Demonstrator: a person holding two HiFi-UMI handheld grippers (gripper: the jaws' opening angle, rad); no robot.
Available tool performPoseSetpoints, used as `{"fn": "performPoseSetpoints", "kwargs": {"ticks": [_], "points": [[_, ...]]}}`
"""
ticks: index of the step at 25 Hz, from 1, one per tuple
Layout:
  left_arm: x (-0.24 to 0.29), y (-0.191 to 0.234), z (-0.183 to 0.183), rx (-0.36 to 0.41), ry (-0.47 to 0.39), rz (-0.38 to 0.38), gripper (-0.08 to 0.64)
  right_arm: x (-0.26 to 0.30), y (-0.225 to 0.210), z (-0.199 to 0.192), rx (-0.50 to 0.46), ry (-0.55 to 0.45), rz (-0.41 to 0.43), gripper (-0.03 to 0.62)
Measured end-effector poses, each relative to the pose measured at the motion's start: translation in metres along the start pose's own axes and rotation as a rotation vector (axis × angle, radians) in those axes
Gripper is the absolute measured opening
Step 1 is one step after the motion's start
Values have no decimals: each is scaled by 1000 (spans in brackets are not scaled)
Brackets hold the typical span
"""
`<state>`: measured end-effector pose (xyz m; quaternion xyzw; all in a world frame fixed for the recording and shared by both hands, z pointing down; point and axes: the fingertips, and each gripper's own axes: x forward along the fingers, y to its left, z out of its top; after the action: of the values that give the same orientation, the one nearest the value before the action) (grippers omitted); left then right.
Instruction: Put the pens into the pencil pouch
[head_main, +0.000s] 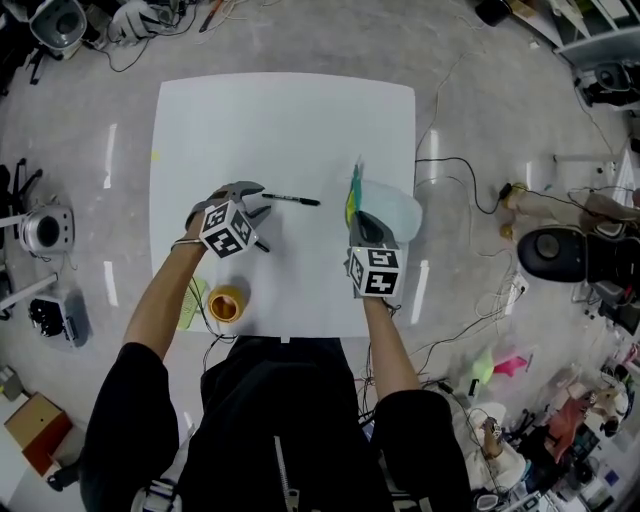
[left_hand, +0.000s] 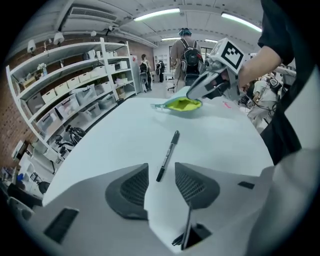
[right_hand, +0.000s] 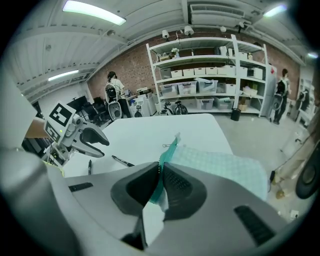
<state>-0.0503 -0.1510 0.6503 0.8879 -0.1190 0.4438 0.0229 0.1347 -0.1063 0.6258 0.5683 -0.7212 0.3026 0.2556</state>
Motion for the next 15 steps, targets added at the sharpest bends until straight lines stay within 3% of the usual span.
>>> {"fn": "performPoseSetpoints", "kwargs": {"ticks": [8,13,15], "points": [[30,1,-24,69,108,-36,154,-7,-1,2,20,-19,22,38],[39,1,-30,72,133,-79,138,-3,-3,3,31,-21,24,38],[40,-1,-31,56,135,-108,95,-2,-2,4,36,-21,25,38]]}}
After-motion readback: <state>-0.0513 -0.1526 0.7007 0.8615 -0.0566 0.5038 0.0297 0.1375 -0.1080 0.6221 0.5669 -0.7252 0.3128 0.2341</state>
